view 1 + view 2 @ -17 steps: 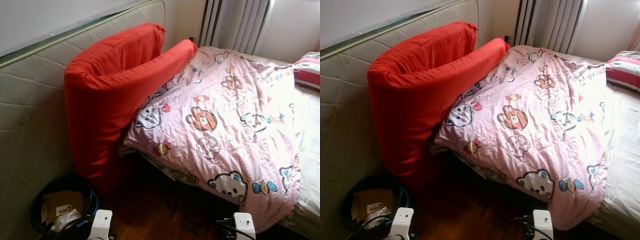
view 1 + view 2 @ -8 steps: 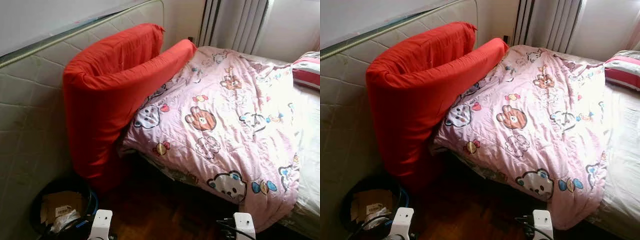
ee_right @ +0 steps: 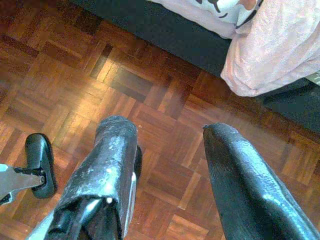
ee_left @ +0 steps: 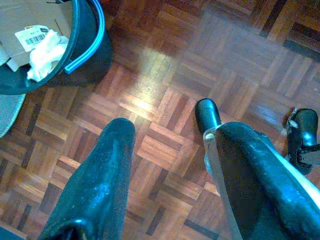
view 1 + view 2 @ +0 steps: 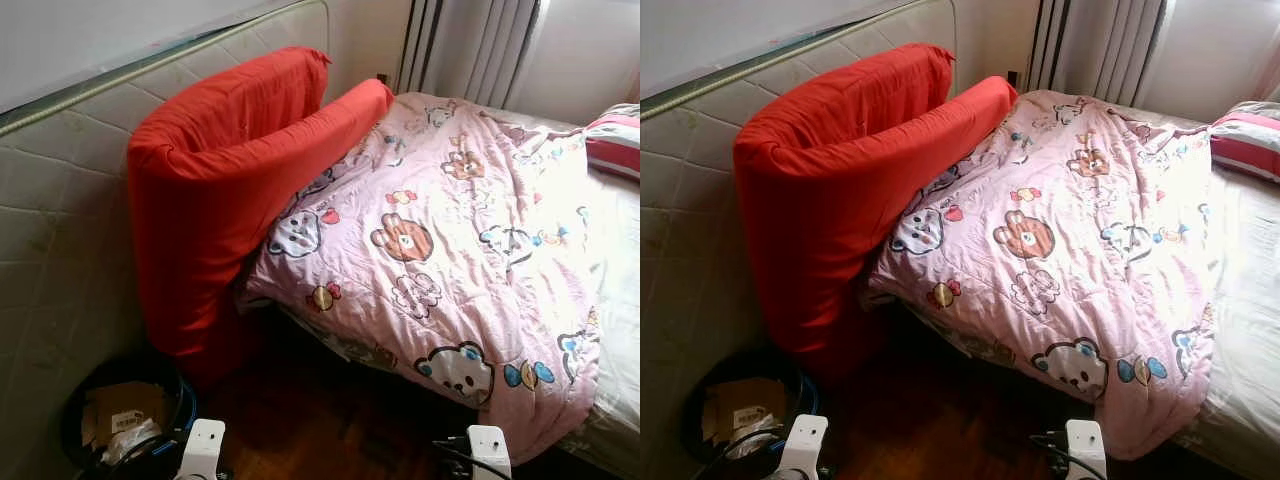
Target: Clean up the room
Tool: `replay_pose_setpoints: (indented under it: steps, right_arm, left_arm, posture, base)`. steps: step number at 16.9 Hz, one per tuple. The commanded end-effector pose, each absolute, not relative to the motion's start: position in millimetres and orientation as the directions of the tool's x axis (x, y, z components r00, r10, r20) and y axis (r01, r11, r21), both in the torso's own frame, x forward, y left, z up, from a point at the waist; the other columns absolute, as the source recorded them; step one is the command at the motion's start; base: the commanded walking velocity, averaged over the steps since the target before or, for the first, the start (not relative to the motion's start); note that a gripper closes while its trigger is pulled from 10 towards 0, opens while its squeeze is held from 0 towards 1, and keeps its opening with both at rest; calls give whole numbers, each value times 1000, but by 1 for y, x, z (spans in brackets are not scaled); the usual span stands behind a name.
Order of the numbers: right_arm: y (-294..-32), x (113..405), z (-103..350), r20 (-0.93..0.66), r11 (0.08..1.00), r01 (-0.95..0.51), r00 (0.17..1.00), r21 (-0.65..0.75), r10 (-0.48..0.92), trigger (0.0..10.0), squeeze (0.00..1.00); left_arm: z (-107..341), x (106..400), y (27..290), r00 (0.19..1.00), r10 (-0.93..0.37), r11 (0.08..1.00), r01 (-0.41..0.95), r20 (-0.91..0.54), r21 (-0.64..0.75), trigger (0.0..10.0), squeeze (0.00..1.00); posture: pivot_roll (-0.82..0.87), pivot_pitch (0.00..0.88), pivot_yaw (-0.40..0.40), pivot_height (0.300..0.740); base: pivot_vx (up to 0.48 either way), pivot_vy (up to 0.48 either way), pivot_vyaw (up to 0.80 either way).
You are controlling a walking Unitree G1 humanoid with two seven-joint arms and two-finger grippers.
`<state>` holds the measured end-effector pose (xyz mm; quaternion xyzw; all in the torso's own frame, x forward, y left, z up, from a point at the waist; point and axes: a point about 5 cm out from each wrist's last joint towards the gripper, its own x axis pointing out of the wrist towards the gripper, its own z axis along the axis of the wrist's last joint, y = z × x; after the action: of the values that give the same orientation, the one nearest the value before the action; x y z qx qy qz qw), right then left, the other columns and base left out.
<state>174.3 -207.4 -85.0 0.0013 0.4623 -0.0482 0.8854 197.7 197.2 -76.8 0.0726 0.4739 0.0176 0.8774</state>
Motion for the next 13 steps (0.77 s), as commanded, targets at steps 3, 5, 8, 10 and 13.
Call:
replay_pose_setpoints:
  steps: [3,5,8,10,13]
  right_arm:
    - [-206,175,-85,-826,996,72,559,-45,-77,10000,0]
    - [-206,174,-85,-826,996,76,558,-42,-77,10000,0]
    - [-206,175,-85,-825,996,78,560,-40,-77,10000,0]
    - [-206,175,-85,-824,996,77,561,-41,-77,10000,0]
    - [-206,175,-85,-823,997,64,563,-49,-77,10000,0]
  left_arm:
    - [-79,193,198,538,97,990,36,-837,138,10000,0]
    - [-79,193,198,539,96,990,33,-837,134,10000,0]
    - [-79,193,198,541,94,991,28,-836,129,10000,0]
    - [-79,193,198,542,92,992,26,-835,126,10000,0]
    - [-79,193,198,543,89,992,26,-835,122,10000,0]
  posture:
    - [-103,0,7,740]
    - [-102,0,6,740]
    - [-102,0,6,740]
    - [-102,0,6,740]
    - [-101,0,6,740]
  base:
    - [0,0,0]
    - [0,0,0]
    - [0,0,0]
    - [0,0,0]
    - [0,0,0]
